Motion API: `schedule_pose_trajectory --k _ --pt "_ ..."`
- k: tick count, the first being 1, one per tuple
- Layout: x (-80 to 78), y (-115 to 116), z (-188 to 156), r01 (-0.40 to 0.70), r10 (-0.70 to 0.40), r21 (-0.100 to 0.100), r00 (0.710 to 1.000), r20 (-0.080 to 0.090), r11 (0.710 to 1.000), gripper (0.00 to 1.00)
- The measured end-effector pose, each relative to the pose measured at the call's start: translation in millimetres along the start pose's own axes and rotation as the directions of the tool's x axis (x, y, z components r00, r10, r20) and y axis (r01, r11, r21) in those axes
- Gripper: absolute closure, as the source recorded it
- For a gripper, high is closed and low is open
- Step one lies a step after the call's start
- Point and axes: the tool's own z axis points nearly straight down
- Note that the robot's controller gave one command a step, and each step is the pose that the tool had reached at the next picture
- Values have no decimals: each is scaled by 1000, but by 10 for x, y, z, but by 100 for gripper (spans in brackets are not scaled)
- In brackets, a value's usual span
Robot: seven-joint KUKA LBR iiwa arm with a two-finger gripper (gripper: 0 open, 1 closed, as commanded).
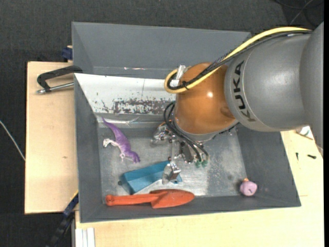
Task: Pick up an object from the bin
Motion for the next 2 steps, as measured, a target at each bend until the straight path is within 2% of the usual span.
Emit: schedule_pose_trajectory --k 1,2 --pt "5 75 408 60 -60 1 998 6 998 0" --pt "48 53 713 141 -141 -2 990 1 990 100"
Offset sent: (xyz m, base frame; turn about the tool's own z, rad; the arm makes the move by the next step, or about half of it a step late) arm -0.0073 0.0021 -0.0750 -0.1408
